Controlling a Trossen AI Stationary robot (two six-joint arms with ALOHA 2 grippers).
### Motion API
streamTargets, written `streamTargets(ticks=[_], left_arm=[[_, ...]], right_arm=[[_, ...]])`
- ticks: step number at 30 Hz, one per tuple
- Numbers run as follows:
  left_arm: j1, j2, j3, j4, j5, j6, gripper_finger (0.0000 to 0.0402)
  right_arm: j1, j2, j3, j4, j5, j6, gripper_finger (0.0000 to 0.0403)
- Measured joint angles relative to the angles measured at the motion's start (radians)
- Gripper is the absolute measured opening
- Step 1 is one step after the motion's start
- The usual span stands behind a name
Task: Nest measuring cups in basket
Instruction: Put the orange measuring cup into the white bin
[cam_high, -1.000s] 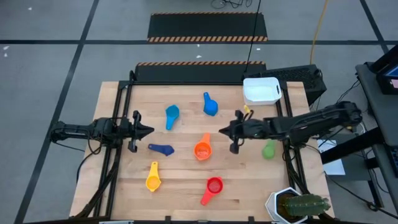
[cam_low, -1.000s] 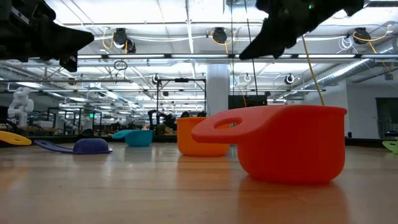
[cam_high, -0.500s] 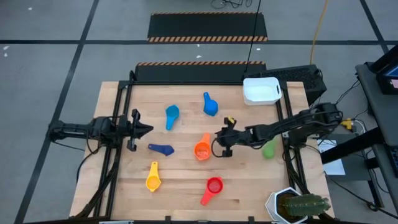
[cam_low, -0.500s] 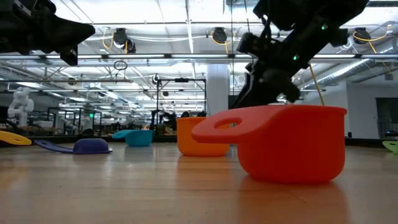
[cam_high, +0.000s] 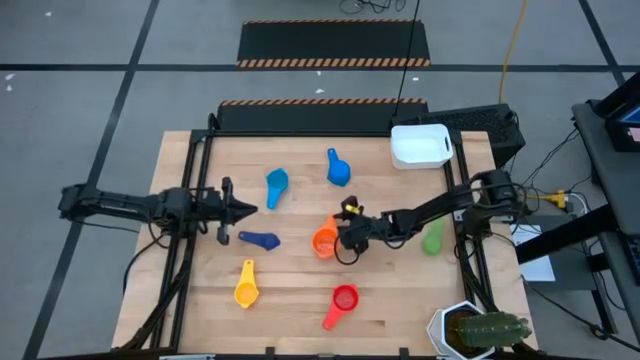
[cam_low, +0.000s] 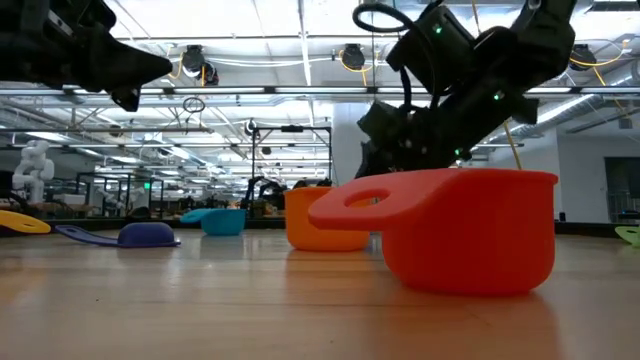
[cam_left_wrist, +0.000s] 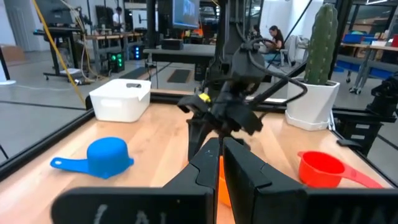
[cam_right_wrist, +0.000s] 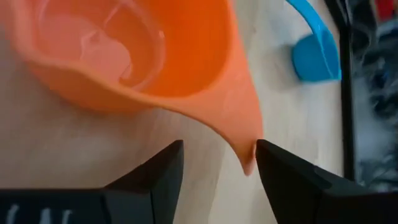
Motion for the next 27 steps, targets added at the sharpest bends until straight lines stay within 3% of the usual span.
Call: streamTargets(ticks=[9,20,23,27], left_arm=[[0.000,0.061,0.000,0.061,0.000,0.001,0.0026],[0.000,0.062,0.000,0.091,0.000,0.000,0.0026],[0.000,0.062,0.000,0.093,0.000,-0.009,0.0026],[0.000,0.062,0.000,0.116,0.000,-0.014,0.0026]], right_arm=[[0.000,0.056,0.000,0.175,0.047,-0.159,0.0175],[0.029,0.056,0.000,0.171,0.006,-0.079,0.0016],[0.051,0.056,0.000,0.178,0.070,-0.044,0.0008],[0.093,0.035,0.000,0.195,0.293,-0.025,0.0005]])
